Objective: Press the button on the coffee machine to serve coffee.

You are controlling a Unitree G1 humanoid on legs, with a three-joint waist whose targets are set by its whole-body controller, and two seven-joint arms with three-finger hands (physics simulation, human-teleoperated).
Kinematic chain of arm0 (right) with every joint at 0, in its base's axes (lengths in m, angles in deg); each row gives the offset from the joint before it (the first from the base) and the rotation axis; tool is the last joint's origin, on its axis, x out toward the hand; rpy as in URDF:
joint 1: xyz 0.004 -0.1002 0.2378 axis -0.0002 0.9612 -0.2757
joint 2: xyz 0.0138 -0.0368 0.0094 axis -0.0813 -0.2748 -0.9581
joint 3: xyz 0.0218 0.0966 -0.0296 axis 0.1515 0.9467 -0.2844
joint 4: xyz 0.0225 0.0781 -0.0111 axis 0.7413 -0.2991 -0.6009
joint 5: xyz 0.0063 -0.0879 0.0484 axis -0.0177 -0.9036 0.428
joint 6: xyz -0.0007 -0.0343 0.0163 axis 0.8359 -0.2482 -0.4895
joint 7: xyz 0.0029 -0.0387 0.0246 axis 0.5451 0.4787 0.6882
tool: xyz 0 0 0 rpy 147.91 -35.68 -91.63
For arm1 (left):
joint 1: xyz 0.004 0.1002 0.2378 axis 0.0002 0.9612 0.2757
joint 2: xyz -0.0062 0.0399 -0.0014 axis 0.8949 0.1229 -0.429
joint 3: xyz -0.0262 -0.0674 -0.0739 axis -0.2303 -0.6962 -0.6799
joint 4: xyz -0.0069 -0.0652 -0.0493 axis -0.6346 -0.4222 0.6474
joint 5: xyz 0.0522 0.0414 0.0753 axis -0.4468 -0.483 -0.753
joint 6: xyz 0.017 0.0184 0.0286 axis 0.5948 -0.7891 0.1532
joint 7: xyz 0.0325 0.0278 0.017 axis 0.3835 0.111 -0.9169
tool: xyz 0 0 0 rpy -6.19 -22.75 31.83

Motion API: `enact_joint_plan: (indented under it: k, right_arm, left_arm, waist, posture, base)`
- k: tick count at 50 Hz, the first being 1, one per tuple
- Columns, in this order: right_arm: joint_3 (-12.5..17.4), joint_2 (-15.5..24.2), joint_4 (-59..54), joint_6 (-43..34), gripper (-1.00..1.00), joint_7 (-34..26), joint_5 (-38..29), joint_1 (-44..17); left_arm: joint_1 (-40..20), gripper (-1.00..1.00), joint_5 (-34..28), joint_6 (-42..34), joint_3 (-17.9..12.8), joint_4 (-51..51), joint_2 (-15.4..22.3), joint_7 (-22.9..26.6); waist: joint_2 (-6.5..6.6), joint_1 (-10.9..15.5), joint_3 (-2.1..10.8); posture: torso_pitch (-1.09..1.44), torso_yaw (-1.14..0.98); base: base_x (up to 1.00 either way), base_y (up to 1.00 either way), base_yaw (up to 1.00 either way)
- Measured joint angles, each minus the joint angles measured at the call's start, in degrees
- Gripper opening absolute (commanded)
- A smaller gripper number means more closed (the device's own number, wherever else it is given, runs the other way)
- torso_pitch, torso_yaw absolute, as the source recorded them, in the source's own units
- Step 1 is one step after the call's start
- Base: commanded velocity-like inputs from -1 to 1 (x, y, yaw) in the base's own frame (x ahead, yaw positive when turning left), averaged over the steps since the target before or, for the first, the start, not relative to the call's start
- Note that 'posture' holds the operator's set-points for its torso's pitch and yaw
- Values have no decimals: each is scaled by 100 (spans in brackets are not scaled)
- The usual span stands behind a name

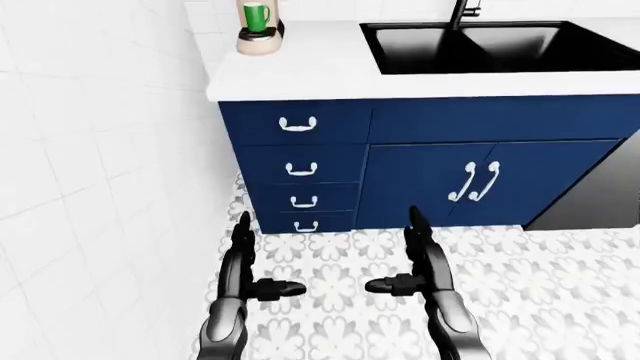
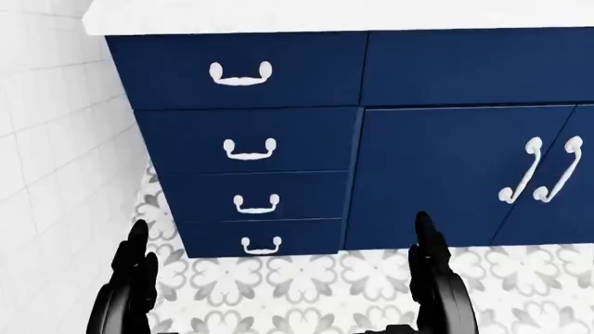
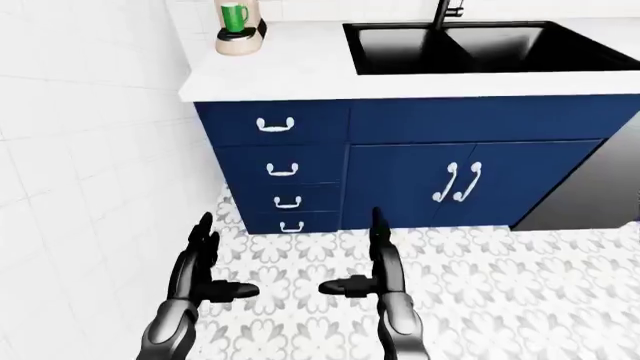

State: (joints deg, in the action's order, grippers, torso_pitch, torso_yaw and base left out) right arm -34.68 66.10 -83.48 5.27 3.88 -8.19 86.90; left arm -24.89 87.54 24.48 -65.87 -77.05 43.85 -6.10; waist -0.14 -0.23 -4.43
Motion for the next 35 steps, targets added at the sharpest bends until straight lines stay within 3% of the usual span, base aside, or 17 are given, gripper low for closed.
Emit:
enact_joint_plan:
  k: [1,3,5,7,21,26,35]
  right_arm:
    - [-12,11,93,20,100,-14,3,5]
    - [-1,35,307,200,100,-43,-2,-87]
    - [-25,7,322,308,100,-49,-24,-98]
    - [-57,12,203,331,100,-74,-43,-62]
    - [-31,34,206,190,100,-73,-124,-88]
    - [-90,57,574,-323,100,52,-517,-348]
    - [98,168,1344,-1480,100,23,-477,-993]
  left_arm:
    - [15,100,-6,45,4,99,15,9]
    - [-61,100,-26,276,7,337,29,35]
    - [-88,100,-28,453,11,317,10,52]
    - [-42,100,-22,466,19,205,-5,56]
    - [-18,100,35,250,28,417,-19,57]
    - [-125,100,-14,101,60,547,-15,-27]
    - [-771,100,168,-800,-127,1220,73,-198]
  waist:
    - [-22,-8,60]
    - [-20,37,346]
    - [-55,47,236]
    - [-52,45,307]
    - [-20,43,404]
    - [-32,47,403]
    - [-32,59,407]
  posture:
    - [0,0]
    - [0,0]
    - [0,0]
    - [0,0]
    - [0,0]
    - [0,0]
    - [0,0]
  base:
    - [0,0,0]
    - [0,0,0]
    - [0,0,0]
    - [0,0,0]
    - [0,0,0]
    - [0,0,0]
    - [0,0,0]
